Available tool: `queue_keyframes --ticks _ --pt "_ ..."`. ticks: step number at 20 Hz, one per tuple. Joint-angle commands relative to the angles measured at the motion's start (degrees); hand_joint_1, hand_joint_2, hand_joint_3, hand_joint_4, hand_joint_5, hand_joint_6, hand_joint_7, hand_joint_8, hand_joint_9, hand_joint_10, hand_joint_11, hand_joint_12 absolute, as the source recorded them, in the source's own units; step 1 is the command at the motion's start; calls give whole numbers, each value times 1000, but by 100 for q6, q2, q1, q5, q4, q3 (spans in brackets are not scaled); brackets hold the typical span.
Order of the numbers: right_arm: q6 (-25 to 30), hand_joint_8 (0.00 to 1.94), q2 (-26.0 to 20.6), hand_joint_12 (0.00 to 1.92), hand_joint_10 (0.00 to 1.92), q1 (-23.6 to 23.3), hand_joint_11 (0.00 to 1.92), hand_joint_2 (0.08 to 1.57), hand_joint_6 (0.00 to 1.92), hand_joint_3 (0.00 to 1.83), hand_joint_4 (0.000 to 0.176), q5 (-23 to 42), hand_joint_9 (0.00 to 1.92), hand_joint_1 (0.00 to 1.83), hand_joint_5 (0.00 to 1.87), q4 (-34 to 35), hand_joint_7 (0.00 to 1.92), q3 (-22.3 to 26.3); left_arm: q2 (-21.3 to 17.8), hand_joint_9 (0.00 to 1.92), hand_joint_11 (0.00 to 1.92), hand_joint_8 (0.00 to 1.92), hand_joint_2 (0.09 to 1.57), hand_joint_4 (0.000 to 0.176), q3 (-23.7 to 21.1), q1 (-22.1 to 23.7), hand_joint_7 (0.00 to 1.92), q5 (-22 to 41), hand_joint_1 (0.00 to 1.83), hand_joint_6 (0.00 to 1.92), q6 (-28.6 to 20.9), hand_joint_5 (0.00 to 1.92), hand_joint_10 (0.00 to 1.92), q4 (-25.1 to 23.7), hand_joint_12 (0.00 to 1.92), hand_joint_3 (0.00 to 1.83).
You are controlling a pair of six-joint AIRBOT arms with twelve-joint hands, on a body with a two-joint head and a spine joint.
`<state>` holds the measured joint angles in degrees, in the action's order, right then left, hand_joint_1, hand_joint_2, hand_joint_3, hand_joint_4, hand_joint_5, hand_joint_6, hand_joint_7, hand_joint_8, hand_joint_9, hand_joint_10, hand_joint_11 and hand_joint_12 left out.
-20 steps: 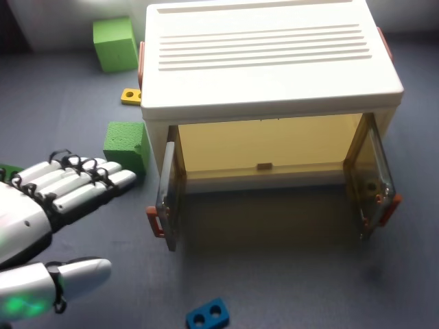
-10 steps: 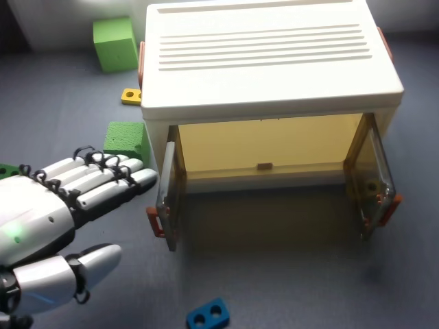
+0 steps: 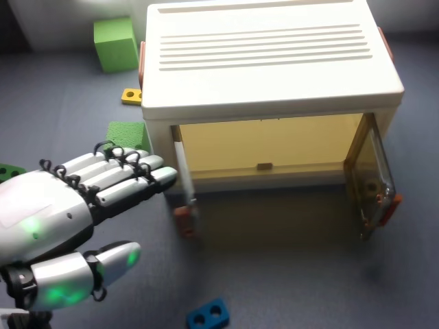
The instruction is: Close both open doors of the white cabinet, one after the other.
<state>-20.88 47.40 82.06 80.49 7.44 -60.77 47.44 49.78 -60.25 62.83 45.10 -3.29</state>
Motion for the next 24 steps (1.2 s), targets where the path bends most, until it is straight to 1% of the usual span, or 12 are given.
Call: queue_keyframes --ticks 1,4,6,7,9,10,12,14,15,16,20,24 --pt "36 0 6 0 0 -40 57 1373 0 0 93 633 20 0 77 149 34 -42 32 36 8 4 1571 0 34 68 39 633 0 3 -39 81 5 1 200 190" --pt "36 7 6 1 3 -44 59 1366 2 0 97 633 27 0 84 148 50 -42 107 53 20 4 1571 0 80 182 47 562 0 3 -110 84 7 -105 225 163" --pt "36 6 6 4 4 -44 67 1373 2 0 90 633 32 0 85 148 53 -43 134 80 43 9 1571 0 86 201 61 556 0 4 -117 90 16 -125 238 164" --pt "36 7 6 3 5 -44 65 1383 4 3 80 633 34 4 89 148 57 -43 146 84 41 9 1571 0 92 209 65 556 0 8 -117 99 17 -129 239 167" --pt "36 2 6 2 2 -45 64 1383 1 2 84 633 30 4 84 148 48 -43 184 116 52 7 1571 0 111 245 93 543 0 7 -118 124 7 -147 278 178" --pt "36 5 6 5 5 -45 72 1379 4 0 76 633 39 3 92 148 56 -43 202 138 50 1 1571 0 123 271 101 533 0 2 -125 119 2 -164 399 150" --pt "36 0 5 0 0 -47 61 1378 0 0 87 633 27 0 81 148 40 -45 251 169 19 0 1571 0 159 361 112 475 0 0 -167 107 0 -240 656 126" --pt "37 4 5 1 2 -48 57 1385 2 3 91 633 28 4 83 148 47 -48 312 131 0 0 1571 0 198 432 80 422 0 0 -214 86 0 -313 625 122" --pt "37 4 5 0 1 -48 52 1373 4 0 90 633 26 2 87 148 49 -48 338 99 0 0 1571 0 211 463 70 404 0 3 -216 99 1 -338 513 157" --pt "37 7 5 3 3 -48 58 1356 5 0 97 633 33 0 93 148 57 -49 364 50 0 4 1571 0 226 506 34 378 0 5 -218 75 7 -364 370 189" --pt "37 3 5 12 5 -48 96 1364 5 0 82 634 46 28 104 148 60 -50 452 42 0 0 1571 0 292 648 15 320 0 1 -235 64 5 -444 322 183" --pt "37 0 5 5 1 -48 87 1360 2 0 89 634 42 30 102 148 55 -56 566 59 0 2 1571 0 379 836 36 222 0 2 -286 55 3 -575 270 156"
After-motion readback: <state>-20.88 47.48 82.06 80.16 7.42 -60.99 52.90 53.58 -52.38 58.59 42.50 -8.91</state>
